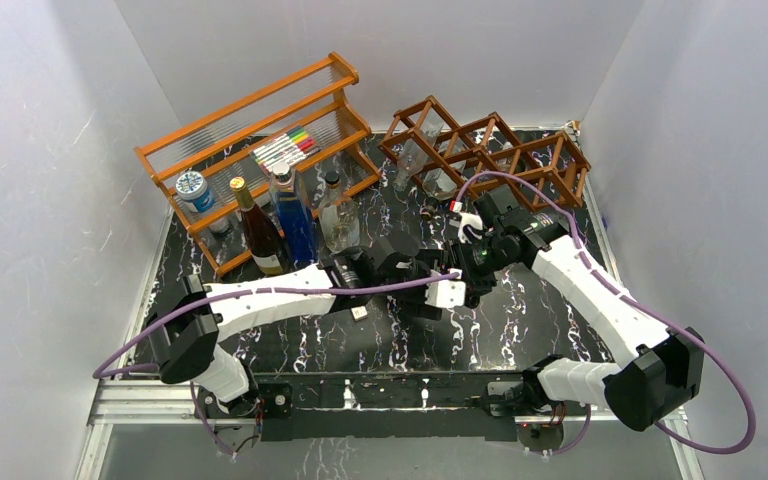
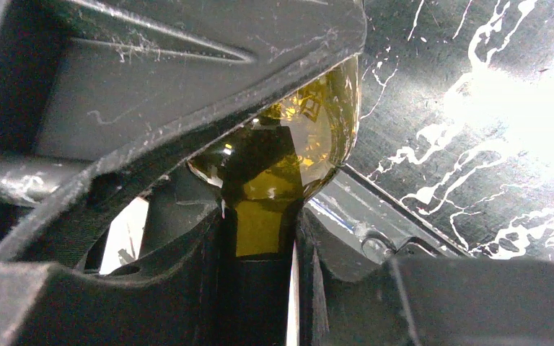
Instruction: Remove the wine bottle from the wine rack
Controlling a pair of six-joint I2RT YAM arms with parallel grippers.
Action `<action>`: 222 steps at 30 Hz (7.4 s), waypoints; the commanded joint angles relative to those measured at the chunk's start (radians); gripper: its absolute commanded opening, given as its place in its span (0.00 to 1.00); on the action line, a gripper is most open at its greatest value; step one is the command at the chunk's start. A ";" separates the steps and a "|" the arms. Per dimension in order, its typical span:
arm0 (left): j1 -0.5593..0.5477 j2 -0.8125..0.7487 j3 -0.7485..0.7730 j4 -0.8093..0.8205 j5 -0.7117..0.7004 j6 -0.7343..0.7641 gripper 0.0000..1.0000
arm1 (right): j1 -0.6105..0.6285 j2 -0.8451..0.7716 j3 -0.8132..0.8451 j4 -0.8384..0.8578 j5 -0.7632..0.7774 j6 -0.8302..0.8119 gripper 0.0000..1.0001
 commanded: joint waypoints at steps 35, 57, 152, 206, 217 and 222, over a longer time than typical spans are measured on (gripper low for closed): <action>-0.007 -0.392 -0.182 0.174 -0.514 -0.458 0.00 | 0.004 -0.332 0.307 0.320 0.585 0.083 0.98; 0.372 -0.688 -0.198 -0.200 -0.772 -0.916 0.00 | 0.005 -0.261 0.239 0.385 0.522 0.098 0.98; 0.593 -0.678 -0.118 0.409 -0.511 -0.525 0.98 | 0.005 0.311 0.048 1.103 0.642 0.402 0.98; 0.593 -0.933 -0.490 0.686 -0.577 -0.360 0.98 | 0.091 0.581 -0.016 1.677 0.966 0.558 0.18; 0.592 -0.902 -0.493 0.692 -0.568 -0.372 0.98 | 0.094 0.411 -0.175 1.708 0.892 0.503 0.00; 0.590 -0.886 -0.505 0.707 -0.559 -0.392 0.98 | 0.088 0.353 -0.213 1.645 0.840 0.547 0.00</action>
